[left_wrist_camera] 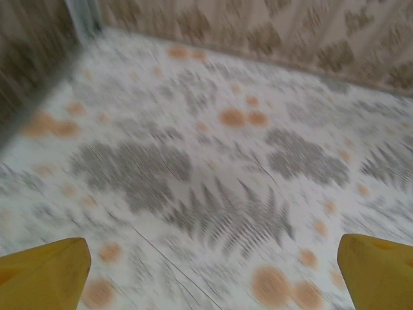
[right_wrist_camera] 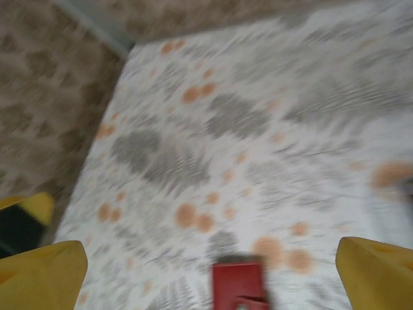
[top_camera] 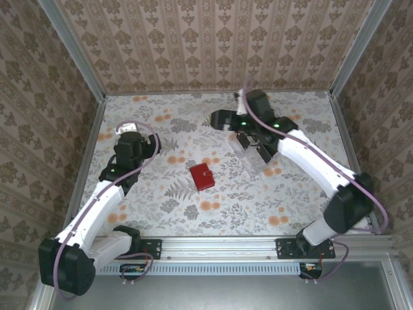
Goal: Put the credit cards into the card holder
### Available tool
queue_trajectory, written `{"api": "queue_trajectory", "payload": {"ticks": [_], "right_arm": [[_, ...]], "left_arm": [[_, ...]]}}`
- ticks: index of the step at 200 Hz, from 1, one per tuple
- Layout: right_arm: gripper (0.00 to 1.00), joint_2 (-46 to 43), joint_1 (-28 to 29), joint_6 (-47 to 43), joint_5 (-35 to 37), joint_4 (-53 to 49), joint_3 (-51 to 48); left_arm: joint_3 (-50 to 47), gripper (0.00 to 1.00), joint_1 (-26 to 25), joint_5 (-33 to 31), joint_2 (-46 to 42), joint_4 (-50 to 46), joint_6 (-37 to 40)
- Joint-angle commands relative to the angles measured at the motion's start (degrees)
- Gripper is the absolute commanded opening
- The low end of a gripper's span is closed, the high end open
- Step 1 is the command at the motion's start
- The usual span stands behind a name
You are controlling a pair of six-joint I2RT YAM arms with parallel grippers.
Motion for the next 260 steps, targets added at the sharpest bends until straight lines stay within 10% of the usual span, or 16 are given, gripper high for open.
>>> {"api": "queue_trajectory", "payload": {"ticks": [1,82,189,260], "right_arm": [[1.0,-5.76,-4.86,-6.08,15.79,0.88,-9.53],[1.0,-21.43,-19.72,-21.64,38.03,28.88,-47.4],[1.0,4.08,-24.66,-29.08,13.5,79.85,-58.81],[1.0,2.63,-26.34,-27.92,10.64,70.02,-55.15]], "left_arm": [[-5.97,1.0,1.63,-9.9,-1.7,17.21,17.67],[-21.09,1.0,9.21,-2.1,16.72,47.49,25.78],[-19.25,1.0,15.19,11.39,31.88,59.17,23.5],[-18.54,1.0,16.97,15.01,32.04,58.31,22.95]]}}
